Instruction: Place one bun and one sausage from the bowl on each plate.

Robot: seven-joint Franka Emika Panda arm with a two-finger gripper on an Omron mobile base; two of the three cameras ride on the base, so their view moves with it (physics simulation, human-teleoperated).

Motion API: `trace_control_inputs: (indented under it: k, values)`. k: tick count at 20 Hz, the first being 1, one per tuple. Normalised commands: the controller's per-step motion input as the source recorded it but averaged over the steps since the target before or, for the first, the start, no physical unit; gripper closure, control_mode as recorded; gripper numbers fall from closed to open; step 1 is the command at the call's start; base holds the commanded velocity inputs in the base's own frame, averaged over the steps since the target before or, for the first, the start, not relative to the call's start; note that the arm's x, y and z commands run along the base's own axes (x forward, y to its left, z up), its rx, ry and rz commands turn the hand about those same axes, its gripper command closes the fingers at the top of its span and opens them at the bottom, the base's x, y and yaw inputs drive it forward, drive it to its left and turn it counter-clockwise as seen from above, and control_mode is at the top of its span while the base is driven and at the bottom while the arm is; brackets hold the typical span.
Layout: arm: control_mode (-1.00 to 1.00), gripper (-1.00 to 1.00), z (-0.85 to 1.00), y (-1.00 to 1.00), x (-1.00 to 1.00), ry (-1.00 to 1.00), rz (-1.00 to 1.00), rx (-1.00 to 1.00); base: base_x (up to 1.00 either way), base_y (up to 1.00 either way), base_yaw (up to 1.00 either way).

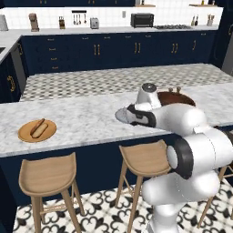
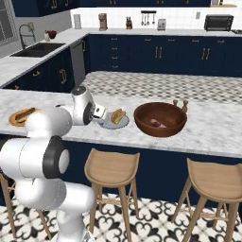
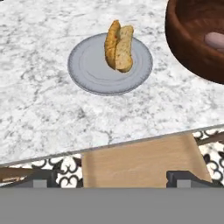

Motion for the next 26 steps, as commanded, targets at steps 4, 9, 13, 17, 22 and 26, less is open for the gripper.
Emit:
trace_control_inputs:
  k: [4,9,13,17,22,26]
  values:
    - [1.00,-1.00,0.00,0.00,0.00,0.00,0.00,0.00,-0.51,-1.00,0.00]
    - [1.00,-1.00,0.00,0.00,0.00,0.00,0.00,0.00,-0.10,-1.00,0.01]
    - [1.00,-1.00,0.00,0.00,0.00,0.00,0.00,0.00,0.29,-0.65,0.23]
    - [1.00,-1.00,0.00,0.00,0.00,0.00,0.00,0.00,0.68,0.30,0.40]
    - [1.00,-1.00,0.00,0.00,0.00,0.00,0.00,0.00,1.00,-0.34,0.17]
    - [-1.00,-1.00,-0.05,-0.17,0.25,0.11,0.06,0.01,0.75,-0.49,0.13]
